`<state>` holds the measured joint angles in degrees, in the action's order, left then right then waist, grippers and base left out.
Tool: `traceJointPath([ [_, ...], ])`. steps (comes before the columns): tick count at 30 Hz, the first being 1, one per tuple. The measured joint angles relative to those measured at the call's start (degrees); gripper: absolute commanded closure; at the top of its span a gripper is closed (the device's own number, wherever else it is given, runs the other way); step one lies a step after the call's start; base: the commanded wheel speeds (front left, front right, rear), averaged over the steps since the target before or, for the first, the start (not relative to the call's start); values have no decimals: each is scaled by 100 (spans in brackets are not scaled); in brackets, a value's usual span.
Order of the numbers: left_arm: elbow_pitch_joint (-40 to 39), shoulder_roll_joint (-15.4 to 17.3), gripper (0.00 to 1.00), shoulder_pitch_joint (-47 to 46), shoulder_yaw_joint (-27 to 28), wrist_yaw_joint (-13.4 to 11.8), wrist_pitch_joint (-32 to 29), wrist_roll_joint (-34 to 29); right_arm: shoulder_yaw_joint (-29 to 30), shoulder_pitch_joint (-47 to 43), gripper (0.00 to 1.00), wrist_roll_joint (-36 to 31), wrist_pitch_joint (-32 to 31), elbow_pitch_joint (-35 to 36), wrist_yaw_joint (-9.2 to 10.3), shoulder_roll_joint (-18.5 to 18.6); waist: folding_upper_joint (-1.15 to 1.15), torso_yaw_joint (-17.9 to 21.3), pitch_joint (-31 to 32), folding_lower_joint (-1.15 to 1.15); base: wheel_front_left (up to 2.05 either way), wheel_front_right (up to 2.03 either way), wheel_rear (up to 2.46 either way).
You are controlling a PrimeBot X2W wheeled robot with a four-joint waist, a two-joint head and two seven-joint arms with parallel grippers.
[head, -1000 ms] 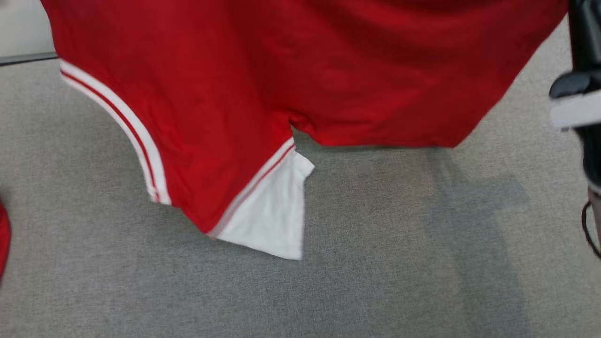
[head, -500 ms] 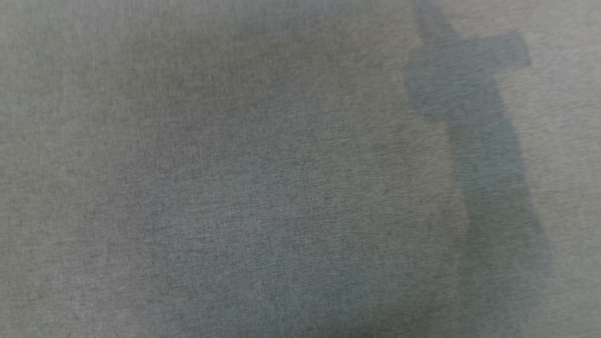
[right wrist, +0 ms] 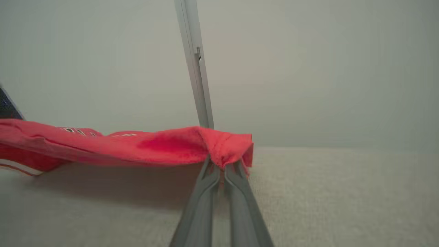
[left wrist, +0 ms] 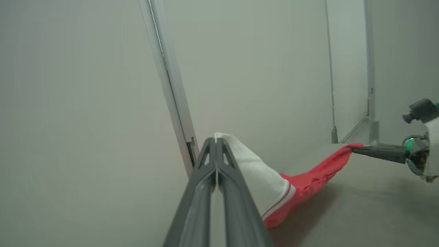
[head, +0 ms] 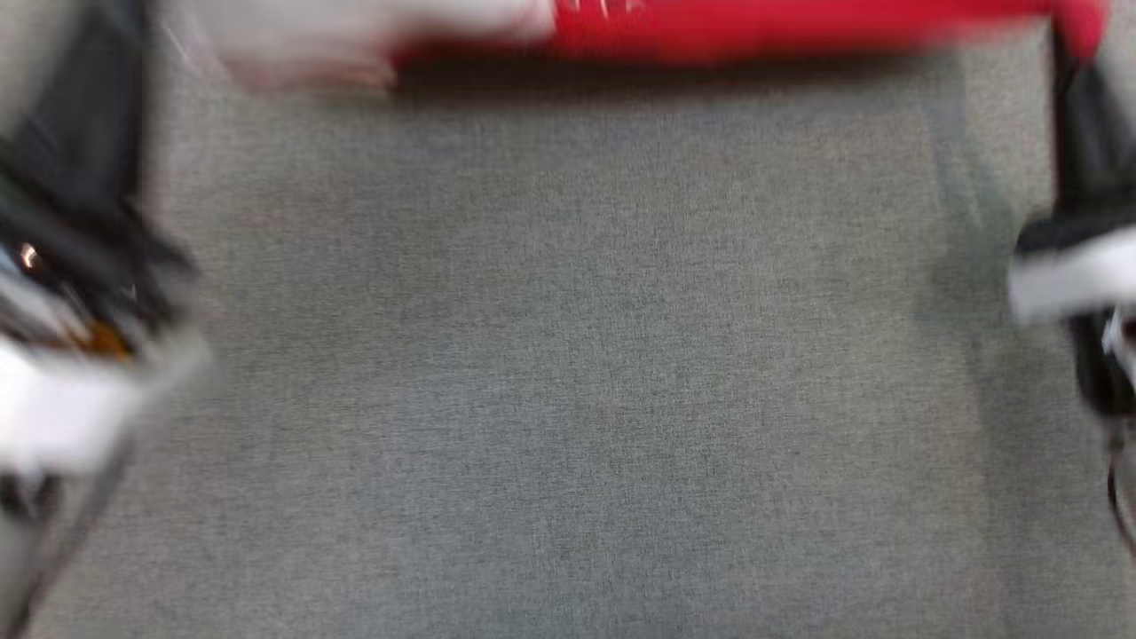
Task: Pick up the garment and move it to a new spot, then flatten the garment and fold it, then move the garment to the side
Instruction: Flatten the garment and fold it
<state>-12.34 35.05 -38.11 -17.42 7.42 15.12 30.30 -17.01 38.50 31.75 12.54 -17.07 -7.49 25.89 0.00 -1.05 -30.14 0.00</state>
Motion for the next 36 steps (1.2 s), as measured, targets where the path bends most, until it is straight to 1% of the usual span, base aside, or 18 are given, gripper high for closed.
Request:
traceJointPath([
  [2, -441, 277, 100, 863, -299, 1, 2, -158, -64, -765, 100, 263, -292, 263, -1, 144, 0, -25, 147, 0, 0, 0, 0],
  [4, -648, 376, 100, 1722, -543, 1, 1, -167, -66, -1462, 100, 554, -580, 566, -1, 300, 0, -44, 297, 0, 0, 0, 0],
  [6, -720, 322, 100, 2431, -614, 3, -3, -115, 33, -2052, 100, 836, -803, 848, 0, 398, 0, -60, 448, 0, 0, 0, 0],
  [9, -655, 177, 100, 3218, -526, 2, -3, 230, 204, -2802, 100, 1156, -1043, 1235, -1, 458, 0, -80, 681, 0, 0, 0, 0],
  [12, -564, 200, 100, 3717, -488, 2, -4, 408, 385, -3466, 100, 1464, -1273, 1492, -1, 477, 0, -85, 917, 0, 0, 0, 0],
  [15, -527, 241, 100, 4029, -446, 2, -3, 468, 549, -4028, 100, 1700, -1513, 1671, -1, 592, 0, -86, 1132, 0, 0, 0, 0],
  [17, -526, 287, 100, 4207, -461, 1, -3, 521, 687, -4249, 100, 1717, -1552, 1768, -1, 637, 0, -74, 1249, 0, 0, 0, 0],
  [18, -532, 319, 100, 4259, -461, 2, -3, 522, 751, -4307, 97, 1689, -1545, 1792, -1, 637, 0, -61, 1295, 0, 0, 0, 0],
  [19, -537, 331, 100, 4278, -463, 2, -3, 533, 802, -4339, 62, 1630, -1503, 1786, -1, 620, 0, -44, 1335, 0, 0, 0, 0],
  [20, -544, 322, 100, 4284, -456, 2, -3, 550, 861, -4369, 29, 1566, -1459, 1775, -1, 578, 0, -30, 1372, 0, 0, 0, 0],
  [21, -546, 302, 100, 4290, -452, 2, -3, 554, 894, -4405, 3, 1511, -1429, 1758, -1, 528, 0, -16, 1407, 0, 0, 0, 0],
  [22, -548, 269, 100, 4292, -445, 2, -3, 553, 910, -4438, 0, 1438, -1392, 1730, -1, 464, 0, -2, 1441, 0, 0, 0, 0],
  [26, -578, 93, 100, 4285, -305, 2, -3, 494, 1158, -4582, 0, 996, -1002, 1539, -1, 141, 0, 44, 1510, 0, 0, 0, 0],
  [29, -619, -58, 100, 4249, -171, 2, -3, 442, 1217, -4827, 0, 591, -679, 1447, -1, -91, 0, 39, 1497, 0, 0, 0, 0],
  [33, -661, -191, 100, 4239, 0, 2, -3, 410, 1018, -4995, 0, 24, -189, 1400, -1, -229, 1, 61, 1443, 0, 0, 0, 0],
  [35, -669, -209, 100, 4239, 55, 2, -3, 409, 914, -4965, 0, -353, -60, 1236, -2, -210, 0, 81, 1407, 0, 0, 0, 0],
  [36, -669, -218, 100, 4238, 86, 2, -3, 408, 917, -4922, 0, -423, -3, 1141, -1, -257, 0, 96, 1387, 0, 0, 0, 0],
])
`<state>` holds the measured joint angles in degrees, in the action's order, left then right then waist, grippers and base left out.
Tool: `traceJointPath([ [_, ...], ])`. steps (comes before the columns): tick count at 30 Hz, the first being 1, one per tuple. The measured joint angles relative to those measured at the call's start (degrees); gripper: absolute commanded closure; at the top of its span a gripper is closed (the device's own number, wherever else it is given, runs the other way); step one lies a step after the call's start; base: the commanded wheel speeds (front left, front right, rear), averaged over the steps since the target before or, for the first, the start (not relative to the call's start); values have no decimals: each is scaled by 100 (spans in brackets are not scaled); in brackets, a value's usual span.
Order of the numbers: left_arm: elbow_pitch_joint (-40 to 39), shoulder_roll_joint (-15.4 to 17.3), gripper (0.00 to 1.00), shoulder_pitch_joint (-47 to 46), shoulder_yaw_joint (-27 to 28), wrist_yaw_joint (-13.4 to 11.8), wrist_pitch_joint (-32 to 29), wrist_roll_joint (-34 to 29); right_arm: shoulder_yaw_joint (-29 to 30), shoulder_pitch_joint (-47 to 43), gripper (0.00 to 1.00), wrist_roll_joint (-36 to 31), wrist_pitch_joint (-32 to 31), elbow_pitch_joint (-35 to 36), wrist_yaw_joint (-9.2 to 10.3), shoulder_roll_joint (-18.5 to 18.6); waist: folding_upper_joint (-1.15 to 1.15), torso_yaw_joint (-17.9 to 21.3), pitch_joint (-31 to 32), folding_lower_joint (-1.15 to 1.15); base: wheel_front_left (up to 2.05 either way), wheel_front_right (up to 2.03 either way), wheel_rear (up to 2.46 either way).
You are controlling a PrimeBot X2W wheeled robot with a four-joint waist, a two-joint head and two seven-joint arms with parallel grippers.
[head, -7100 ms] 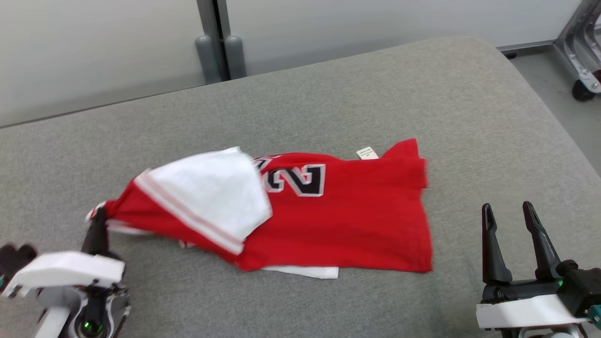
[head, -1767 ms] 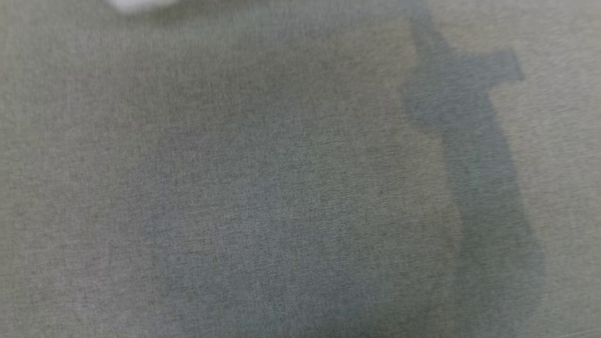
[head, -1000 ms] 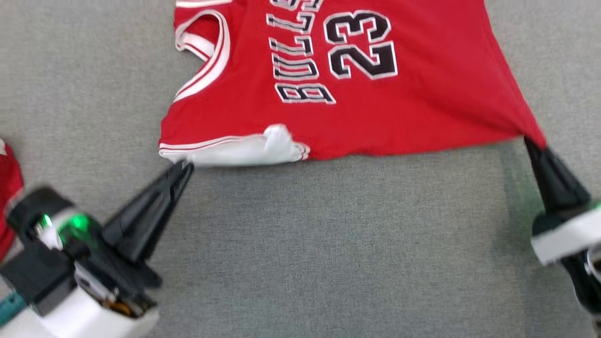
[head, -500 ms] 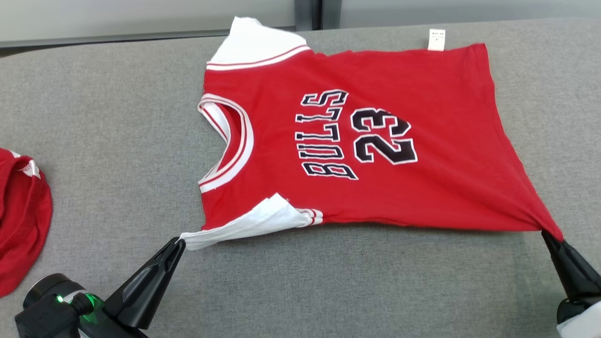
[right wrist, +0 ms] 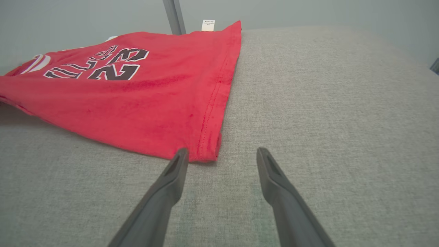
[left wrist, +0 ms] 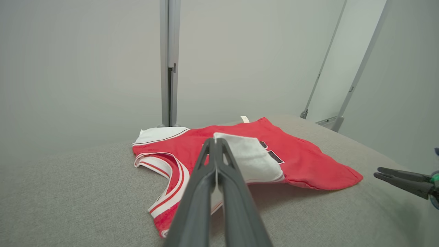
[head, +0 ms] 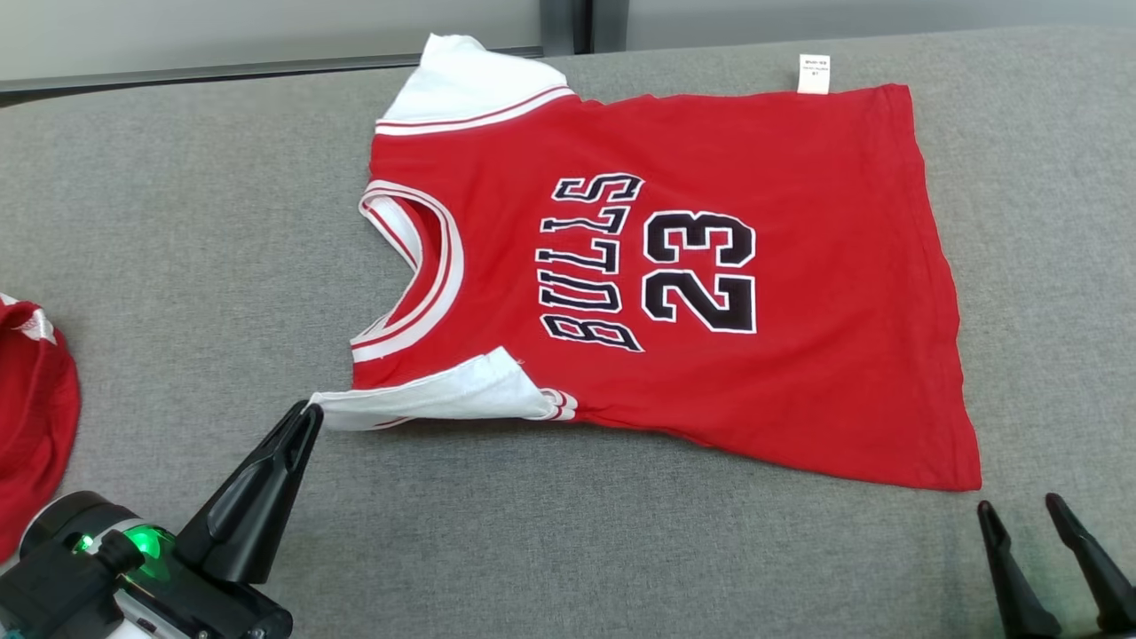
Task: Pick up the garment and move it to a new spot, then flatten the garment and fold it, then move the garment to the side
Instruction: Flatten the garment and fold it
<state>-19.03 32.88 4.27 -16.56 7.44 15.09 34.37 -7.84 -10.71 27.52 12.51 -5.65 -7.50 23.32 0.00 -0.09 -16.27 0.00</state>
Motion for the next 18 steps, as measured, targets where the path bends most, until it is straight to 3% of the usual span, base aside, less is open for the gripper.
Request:
traceJointPath([
  [5, -5, -8, 100, -34, 21, 0, 0, -4, -94, 310, 0, -421, 122, -498, -1, -129, 0, 31, -89, 0, 0, 0, 0],
  [6, -8, 3, 100, -58, 9, 0, 0, -4, -136, 366, 10, -444, 152, -578, 0, -163, 0, 28, -102, 0, 0, 0, 0],
  [7, -9, 12, 100, -96, 0, 0, 0, -2, -174, 419, 29, -452, 164, -656, -1, -180, 0, 24, -117, 0, 0, 0, 0],
  [16, 7, 73, 100, -199, -110, 0, 0, 3, -413, 882, 57, -600, 232, -1093, -1, -183, 0, -3, -156, 0, 0, 0, 0],
  [17, 9, 78, 100, -213, -116, 0, 0, 3, -428, 931, 65, -604, 237, -1129, -1, -190, 0, -5, -153, 0, 0, 0, 0],
  [18, 15, 81, 100, -218, -120, 0, 0, 3, -442, 971, 86, -604, 238, -1162, -1, -192, 0, -7, -151, 0, 0, 0, 0],
])
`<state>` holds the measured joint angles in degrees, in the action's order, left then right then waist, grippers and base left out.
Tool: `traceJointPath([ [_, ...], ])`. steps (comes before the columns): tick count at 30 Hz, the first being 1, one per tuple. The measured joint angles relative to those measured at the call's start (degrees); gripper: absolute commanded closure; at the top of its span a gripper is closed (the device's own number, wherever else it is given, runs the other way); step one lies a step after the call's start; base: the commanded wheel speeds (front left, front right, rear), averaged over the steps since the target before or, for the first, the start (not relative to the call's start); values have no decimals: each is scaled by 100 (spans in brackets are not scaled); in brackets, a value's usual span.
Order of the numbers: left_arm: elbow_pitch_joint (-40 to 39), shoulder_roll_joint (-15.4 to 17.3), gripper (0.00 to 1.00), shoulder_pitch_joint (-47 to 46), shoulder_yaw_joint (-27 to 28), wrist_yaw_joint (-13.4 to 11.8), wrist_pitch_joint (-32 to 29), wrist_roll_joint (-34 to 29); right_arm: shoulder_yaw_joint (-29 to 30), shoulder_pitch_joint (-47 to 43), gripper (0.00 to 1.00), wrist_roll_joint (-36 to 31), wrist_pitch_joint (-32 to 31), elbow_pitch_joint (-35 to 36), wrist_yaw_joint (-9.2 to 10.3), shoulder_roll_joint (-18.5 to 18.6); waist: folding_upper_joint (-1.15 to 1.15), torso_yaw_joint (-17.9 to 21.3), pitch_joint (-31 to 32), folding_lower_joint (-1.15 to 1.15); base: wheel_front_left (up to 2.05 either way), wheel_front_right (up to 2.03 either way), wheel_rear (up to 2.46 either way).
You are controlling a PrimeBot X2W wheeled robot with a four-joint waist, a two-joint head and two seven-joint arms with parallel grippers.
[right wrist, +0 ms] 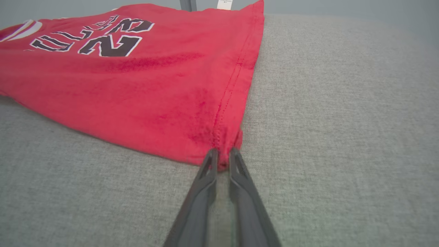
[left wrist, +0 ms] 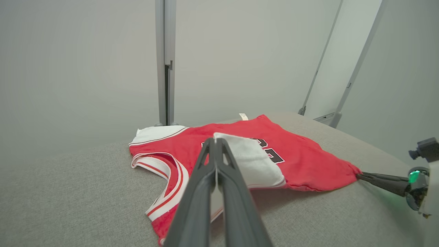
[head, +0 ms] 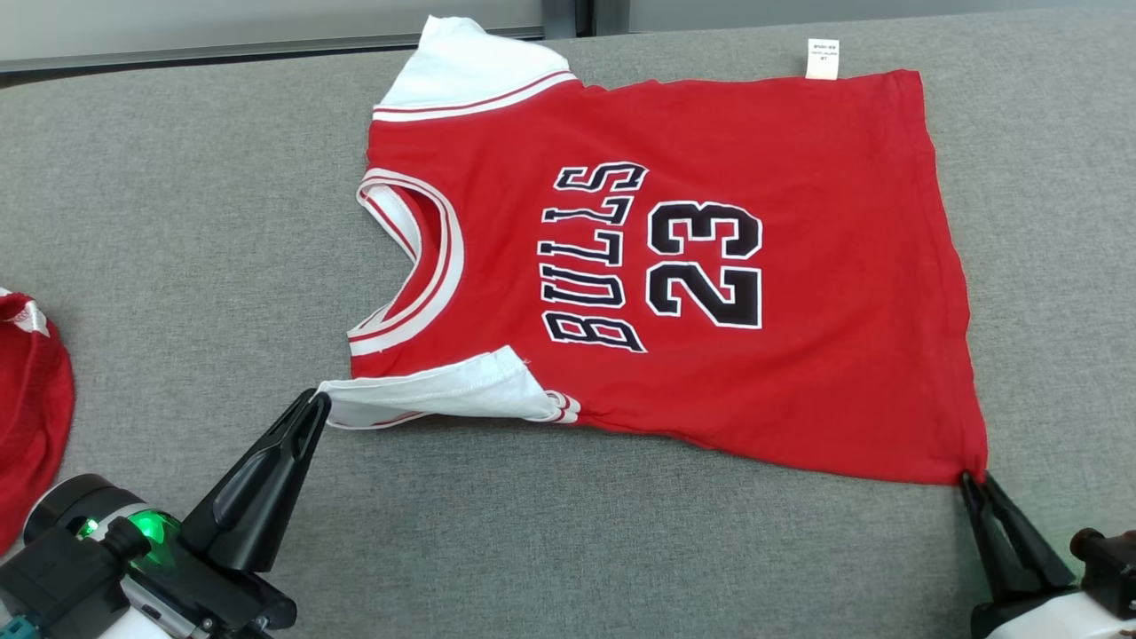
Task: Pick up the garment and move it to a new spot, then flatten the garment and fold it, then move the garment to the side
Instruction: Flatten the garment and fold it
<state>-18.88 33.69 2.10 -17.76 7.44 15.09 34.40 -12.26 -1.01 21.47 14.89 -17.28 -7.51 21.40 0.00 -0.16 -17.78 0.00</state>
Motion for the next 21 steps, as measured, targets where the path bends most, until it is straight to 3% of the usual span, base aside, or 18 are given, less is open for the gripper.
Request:
traceJointPath([
  [1, 9, 1, 100, -1, -3, 0, 0, 1, -19, 21, 100, -1, 1, -22, 0, 1, 0, -1, 4, 0, 0, 0, 0],
  [7, 64, 25, 100, 0, 0, 0, 0, 33, -5, 34, 100, 53, 5, 48, 0, 10, 0, 9, 88, 0, 0, 0, 0],
  [12, -35, 196, 100, 263, -44, 0, 0, 53, 274, -391, 100, 359, 8, 589, 0, 194, 0, 33, 250, 0, 0, 0, 0],
  [21, -747, 957, 100, 1403, -199, 0, -122, 818, 1150, -1836, 100, 1001, -342, 2051, -1, 739, 0, 19, 610, 0, 0, 0, 0],
])
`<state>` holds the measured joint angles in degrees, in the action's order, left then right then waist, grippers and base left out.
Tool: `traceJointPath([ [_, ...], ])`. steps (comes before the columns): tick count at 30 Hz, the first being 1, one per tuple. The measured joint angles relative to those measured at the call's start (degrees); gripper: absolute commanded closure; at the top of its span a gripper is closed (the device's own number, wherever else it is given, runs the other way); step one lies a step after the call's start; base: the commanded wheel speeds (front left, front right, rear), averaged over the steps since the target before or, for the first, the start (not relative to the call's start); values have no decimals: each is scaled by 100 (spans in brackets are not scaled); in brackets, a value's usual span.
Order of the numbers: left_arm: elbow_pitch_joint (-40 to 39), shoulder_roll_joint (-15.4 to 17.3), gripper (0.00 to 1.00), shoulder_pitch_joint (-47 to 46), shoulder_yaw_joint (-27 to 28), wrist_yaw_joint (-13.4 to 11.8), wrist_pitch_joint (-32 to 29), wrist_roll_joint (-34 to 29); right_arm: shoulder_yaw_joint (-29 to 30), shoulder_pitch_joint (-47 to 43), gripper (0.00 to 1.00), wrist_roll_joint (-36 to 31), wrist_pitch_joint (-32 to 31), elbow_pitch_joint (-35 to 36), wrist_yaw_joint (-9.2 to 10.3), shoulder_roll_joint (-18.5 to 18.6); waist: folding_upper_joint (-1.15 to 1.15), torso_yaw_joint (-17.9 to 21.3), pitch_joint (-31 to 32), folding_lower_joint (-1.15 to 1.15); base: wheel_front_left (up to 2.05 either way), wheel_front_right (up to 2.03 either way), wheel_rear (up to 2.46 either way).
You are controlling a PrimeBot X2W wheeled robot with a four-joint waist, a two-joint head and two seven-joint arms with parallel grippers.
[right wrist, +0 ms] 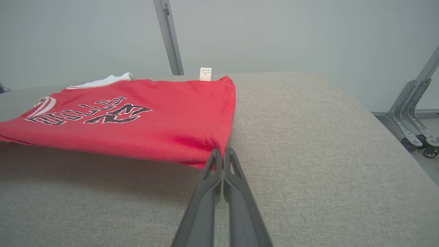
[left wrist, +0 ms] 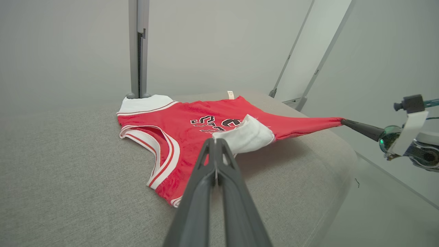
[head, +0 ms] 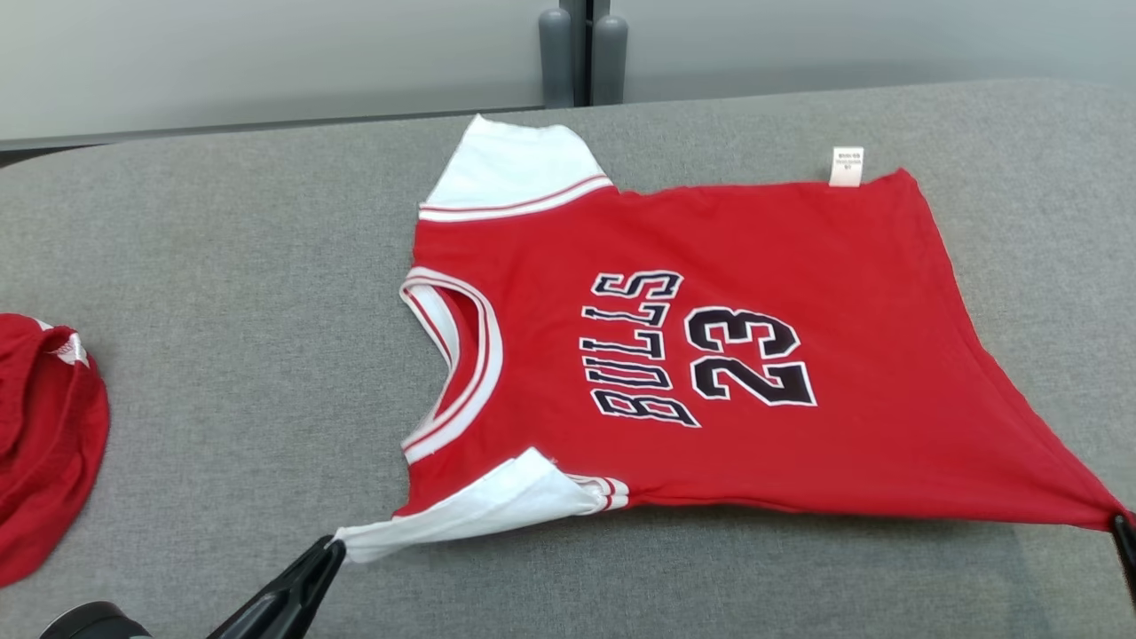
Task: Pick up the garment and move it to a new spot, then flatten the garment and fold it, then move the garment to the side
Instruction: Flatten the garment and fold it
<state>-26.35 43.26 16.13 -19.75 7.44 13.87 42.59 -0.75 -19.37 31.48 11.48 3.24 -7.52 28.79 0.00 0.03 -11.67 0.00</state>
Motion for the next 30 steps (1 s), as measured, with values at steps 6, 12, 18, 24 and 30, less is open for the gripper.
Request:
traceJointPath([
  [6, -376, 174, 100, -137, -18, -2, -369, 276, 447, -250, 100, 33, -905, 692, 1, -46, 0, -88, 198, 0, 0, 0, 0],
  [12, 41, 74, 100, -879, -447, -1, -694, 411, 332, 216, 100, -36, -1704, 616, 1, -207, 0, -106, 248, 0, 0, 0, 0],
  [18, 981, -94, 100, -2114, -1089, -2, -706, 568, 51, 1166, 100, -223, -2161, 62, 2, -369, 0, -48, 41, 0, 0, 0, 0],
  [24, 1634, -53, 100, -3150, -1711, -1, -499, 693, -143, 1923, 100, -367, -2206, -381, 2, -489, 0, -34, -283, 0, 0, 0, 0],
  [30, 2130, 7, 100, -4086, -2182, -1, -130, 735, -133, 2521, 100, -544, -2171, -637, 2, -530, 0, -47, -640, 0, 0, 0, 0],
])
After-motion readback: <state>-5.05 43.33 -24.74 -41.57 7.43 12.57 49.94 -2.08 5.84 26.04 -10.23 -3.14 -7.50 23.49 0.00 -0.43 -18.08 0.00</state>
